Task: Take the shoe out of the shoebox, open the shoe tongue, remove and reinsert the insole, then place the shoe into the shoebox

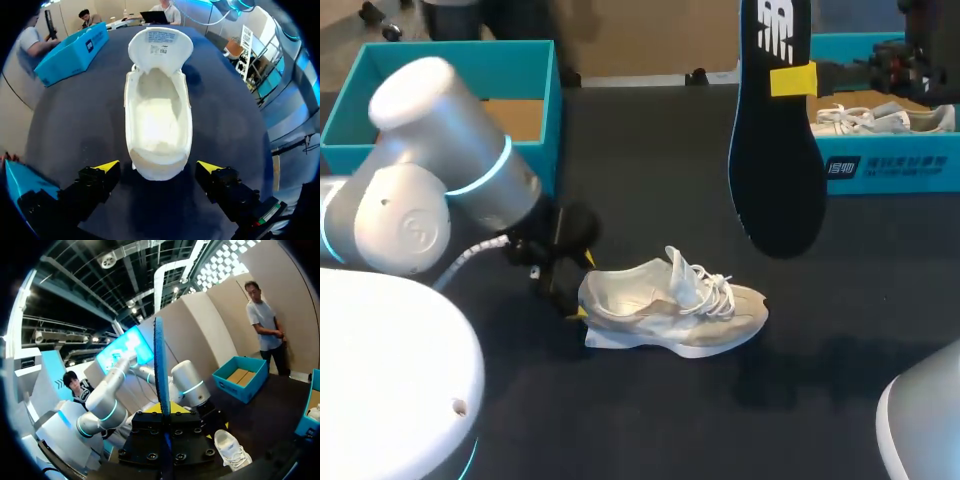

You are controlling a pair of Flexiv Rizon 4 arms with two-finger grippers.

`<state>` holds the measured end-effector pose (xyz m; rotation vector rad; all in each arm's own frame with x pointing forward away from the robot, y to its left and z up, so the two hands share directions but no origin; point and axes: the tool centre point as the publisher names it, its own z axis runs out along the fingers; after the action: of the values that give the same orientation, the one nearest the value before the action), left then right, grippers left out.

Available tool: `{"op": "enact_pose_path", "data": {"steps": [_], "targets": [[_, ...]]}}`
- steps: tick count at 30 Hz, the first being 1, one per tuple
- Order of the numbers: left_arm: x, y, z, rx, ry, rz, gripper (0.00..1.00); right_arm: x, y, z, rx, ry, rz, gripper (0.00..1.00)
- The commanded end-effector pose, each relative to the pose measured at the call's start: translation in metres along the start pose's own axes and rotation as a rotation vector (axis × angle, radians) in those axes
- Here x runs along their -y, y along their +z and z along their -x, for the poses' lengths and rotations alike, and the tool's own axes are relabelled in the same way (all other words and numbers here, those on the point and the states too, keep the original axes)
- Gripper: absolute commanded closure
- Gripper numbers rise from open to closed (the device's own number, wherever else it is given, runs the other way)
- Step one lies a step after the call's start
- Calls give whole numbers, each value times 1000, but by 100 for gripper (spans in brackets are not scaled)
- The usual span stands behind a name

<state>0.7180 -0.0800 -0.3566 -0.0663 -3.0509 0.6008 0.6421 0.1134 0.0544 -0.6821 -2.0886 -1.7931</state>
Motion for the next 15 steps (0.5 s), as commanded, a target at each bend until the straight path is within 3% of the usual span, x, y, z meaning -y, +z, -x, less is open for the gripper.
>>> {"op": "enact_pose_path", "data": {"steps": [1,6,15], "targets": [[5,-4,-7,95,-27,416,0,-1,2,2,0,1,-3,100],[6,-5,-6,86,-22,422,0,-1,2,2,0,1,-3,100],[16,-7,-4,40,-4,516,0,-1,2,2,0,1,-3,100]]}}
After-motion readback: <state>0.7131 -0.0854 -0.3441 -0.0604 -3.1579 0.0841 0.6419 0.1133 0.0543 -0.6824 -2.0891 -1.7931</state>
